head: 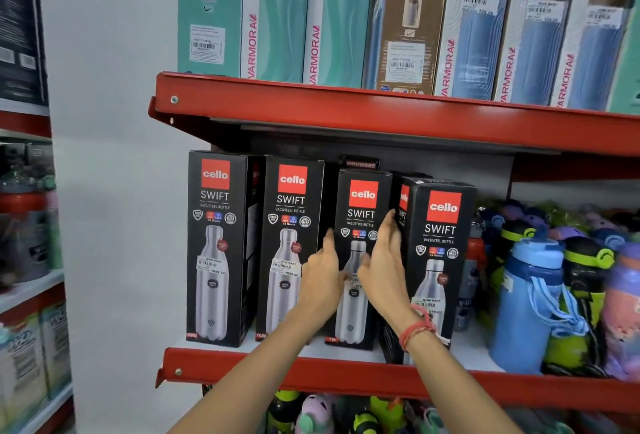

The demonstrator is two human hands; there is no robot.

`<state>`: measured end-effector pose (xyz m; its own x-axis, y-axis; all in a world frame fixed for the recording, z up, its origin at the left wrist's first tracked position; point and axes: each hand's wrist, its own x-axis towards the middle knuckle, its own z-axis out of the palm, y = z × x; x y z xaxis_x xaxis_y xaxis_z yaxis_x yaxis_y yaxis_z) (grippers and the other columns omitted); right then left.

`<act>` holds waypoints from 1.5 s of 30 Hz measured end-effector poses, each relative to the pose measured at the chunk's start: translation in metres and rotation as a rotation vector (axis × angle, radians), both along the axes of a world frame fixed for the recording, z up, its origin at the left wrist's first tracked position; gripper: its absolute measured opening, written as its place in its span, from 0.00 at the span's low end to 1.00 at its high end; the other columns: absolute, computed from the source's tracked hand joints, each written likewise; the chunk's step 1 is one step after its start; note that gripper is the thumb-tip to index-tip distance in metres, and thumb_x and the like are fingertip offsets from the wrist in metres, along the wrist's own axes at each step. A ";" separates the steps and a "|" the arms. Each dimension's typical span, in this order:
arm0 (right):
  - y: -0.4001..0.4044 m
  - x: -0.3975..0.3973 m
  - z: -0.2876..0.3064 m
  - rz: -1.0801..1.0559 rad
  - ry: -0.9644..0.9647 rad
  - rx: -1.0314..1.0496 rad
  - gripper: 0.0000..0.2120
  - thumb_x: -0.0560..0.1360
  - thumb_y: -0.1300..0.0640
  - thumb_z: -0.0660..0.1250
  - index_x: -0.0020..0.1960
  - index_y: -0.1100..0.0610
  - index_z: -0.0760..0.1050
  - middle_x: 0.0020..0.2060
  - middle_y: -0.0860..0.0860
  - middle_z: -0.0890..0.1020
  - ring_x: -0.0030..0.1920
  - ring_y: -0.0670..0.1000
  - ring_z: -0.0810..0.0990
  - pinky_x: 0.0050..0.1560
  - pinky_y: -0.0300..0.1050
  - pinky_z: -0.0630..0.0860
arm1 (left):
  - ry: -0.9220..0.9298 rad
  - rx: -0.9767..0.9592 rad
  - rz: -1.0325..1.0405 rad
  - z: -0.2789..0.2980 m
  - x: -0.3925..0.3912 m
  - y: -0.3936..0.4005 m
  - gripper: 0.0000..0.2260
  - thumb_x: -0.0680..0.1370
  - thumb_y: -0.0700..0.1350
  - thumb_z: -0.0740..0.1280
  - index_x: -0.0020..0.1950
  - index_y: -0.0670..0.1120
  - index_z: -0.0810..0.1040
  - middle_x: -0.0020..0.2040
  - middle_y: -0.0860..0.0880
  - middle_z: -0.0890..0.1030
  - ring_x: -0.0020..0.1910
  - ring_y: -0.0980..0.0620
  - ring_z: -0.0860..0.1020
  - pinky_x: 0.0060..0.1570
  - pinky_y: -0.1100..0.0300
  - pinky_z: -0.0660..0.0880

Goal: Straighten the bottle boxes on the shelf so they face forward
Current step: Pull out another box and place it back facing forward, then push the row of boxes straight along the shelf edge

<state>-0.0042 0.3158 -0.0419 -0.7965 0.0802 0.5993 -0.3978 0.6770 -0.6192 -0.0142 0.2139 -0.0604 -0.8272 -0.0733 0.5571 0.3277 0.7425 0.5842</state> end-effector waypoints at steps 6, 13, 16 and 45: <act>-0.046 0.023 0.002 -0.029 0.394 -0.103 0.33 0.74 0.68 0.61 0.76 0.53 0.56 0.73 0.53 0.59 0.71 0.52 0.63 0.67 0.44 0.66 | 0.364 0.195 -0.134 0.000 0.031 -0.062 0.18 0.78 0.42 0.66 0.68 0.47 0.72 0.54 0.49 0.84 0.50 0.54 0.83 0.54 0.57 0.78; -0.142 0.038 -0.036 0.476 -0.014 -0.376 0.22 0.79 0.54 0.61 0.72 0.48 0.63 0.67 0.49 0.71 0.67 0.47 0.71 0.68 0.49 0.69 | 0.350 0.421 0.072 -0.026 0.047 -0.160 0.24 0.80 0.56 0.56 0.74 0.50 0.62 0.76 0.47 0.60 0.74 0.52 0.56 0.70 0.62 0.52; -0.171 0.037 -0.053 0.519 -0.307 -0.476 0.29 0.78 0.41 0.57 0.76 0.41 0.53 0.75 0.45 0.60 0.74 0.48 0.60 0.73 0.55 0.60 | 0.054 0.592 -0.088 -0.039 0.041 -0.191 0.32 0.75 0.66 0.47 0.77 0.55 0.51 0.79 0.50 0.53 0.77 0.53 0.49 0.74 0.54 0.47; -0.108 0.057 -0.078 0.164 -0.153 -0.520 0.21 0.80 0.46 0.54 0.72 0.49 0.64 0.70 0.49 0.68 0.62 0.41 0.70 0.62 0.39 0.63 | -0.011 0.383 -0.413 -0.053 0.106 -0.122 0.23 0.81 0.58 0.50 0.75 0.55 0.59 0.75 0.58 0.63 0.73 0.64 0.61 0.74 0.59 0.58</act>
